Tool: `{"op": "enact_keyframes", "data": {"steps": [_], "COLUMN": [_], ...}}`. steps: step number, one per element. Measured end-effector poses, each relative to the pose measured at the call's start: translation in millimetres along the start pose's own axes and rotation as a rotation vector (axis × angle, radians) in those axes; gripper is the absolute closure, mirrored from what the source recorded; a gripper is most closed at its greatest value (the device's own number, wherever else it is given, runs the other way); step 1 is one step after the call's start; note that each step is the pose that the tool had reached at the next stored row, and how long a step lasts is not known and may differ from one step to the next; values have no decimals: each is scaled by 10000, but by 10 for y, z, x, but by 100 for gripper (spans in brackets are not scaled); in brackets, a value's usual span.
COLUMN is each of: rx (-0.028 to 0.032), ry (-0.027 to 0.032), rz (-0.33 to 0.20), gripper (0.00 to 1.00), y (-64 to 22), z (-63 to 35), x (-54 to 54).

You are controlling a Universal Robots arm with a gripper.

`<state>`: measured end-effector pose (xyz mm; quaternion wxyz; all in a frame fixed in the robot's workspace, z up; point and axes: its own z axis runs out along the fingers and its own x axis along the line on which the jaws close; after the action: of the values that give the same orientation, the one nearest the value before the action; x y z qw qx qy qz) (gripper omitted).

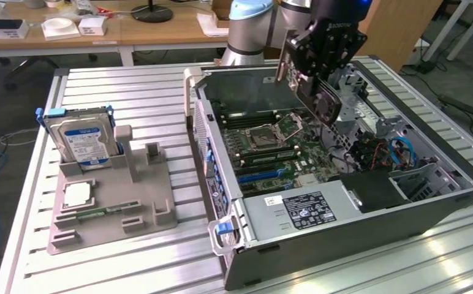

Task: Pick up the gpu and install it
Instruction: 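Insert the gpu into the slot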

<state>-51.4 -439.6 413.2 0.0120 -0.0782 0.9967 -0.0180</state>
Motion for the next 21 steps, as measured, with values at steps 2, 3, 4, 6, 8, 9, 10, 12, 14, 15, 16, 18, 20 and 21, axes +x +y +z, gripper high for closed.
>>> {"op": "enact_keyframes", "data": {"steps": [2, 3, 4, 6, 8, 9, 10, 12, 14, 15, 16, 18, 20, 21], "rx": [-7, -10, -13, -19, -24, -26, -28, -34, -39, -41, -43, -49, -53, -55], "ry": [-12, -17, -23, -33, -41, -46, -50, -59, -68, -72, -77, -85, -94, -98], "rz": [-314, -471, -620, -876, -1106, -1222, -1329, -1557, -1799, -1916, -2035, -2278, -2488, -2586], "gripper": [73, 73, 73, 73, 73, 73, 73, 73, 73, 73, 73, 73, 73, 73], "y": [0, 0, 0, 0, 0, 0, 0, 0, 0, 0, 0, 0, -1, -1], "z": [1, 1, 2, 3, 4, 4, 5, 6, 8, 8, 9, 10, 12, 13], "x": [0, 0, 0, 0, 0, 0, 0, 0, 0, 0, 0, 0, 0, 1]}}
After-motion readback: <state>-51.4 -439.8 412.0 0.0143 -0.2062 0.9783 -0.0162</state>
